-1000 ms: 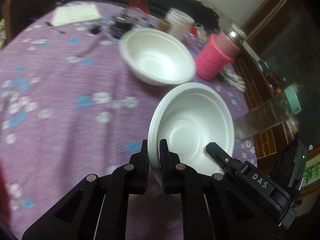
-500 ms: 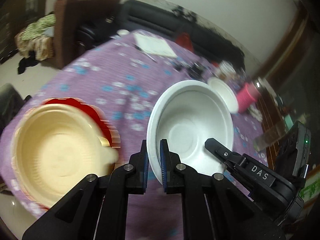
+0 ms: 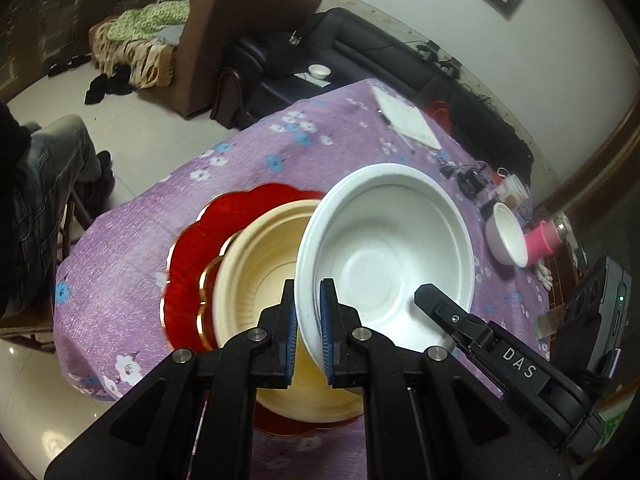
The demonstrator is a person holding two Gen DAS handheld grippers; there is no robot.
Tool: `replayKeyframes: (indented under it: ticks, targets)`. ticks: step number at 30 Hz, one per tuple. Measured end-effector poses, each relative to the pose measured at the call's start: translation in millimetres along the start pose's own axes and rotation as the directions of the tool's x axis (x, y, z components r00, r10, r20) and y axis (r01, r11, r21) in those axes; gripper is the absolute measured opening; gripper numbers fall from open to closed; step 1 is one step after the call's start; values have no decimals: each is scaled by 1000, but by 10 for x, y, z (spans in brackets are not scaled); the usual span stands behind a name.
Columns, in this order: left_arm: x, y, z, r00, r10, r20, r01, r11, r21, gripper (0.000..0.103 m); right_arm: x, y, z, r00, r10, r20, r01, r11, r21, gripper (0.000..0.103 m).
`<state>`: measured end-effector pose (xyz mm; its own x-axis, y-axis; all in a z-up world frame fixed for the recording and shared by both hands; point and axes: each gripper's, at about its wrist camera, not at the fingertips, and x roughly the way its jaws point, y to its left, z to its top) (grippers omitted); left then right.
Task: Organize plates and bowls
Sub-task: 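Carry the white bowl with both grippers over the beige bowl on the plates, then lower the white bowl into the beige bowl and open both grippers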
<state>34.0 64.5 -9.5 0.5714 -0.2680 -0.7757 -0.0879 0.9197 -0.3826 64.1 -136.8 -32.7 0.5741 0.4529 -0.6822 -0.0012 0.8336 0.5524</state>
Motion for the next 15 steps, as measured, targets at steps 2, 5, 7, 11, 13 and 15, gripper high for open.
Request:
replayKeyframes:
  ticks: [2, 5, 7, 11, 13, 15]
  targets:
    - [6, 73, -9, 1000, 2, -6, -2, 1000, -6, 8, 61, 22, -45, 1000, -8, -7, 8, 1000, -3, 9]
    - [1, 128, -5, 1000, 7, -6, -7, 1000, -6, 8, 120, 65, -87, 1000, -14, -19, 14, 1000, -5, 9]
    - [-7, 152, 2, 1000, 6, -3, -6, 1000, -9, 9, 148, 79, -103, 1000, -12, -27, 12, 1000, -8, 9]
    - [-34, 210, 27, 1000, 12, 4, -12, 1000, -10, 9, 159, 167, -121, 1000, -23, -15, 23, 999, -39, 9]
    - [-51, 246, 34, 1000, 14, 7, -14, 1000, -14, 9, 161, 226, -137, 1000, -31, -6, 31, 998, -62, 9]
    - [-61, 269, 38, 1000, 19, 13, -19, 1000, -16, 9, 171, 291, -171, 999, -42, 4, 42, 995, -92, 9]
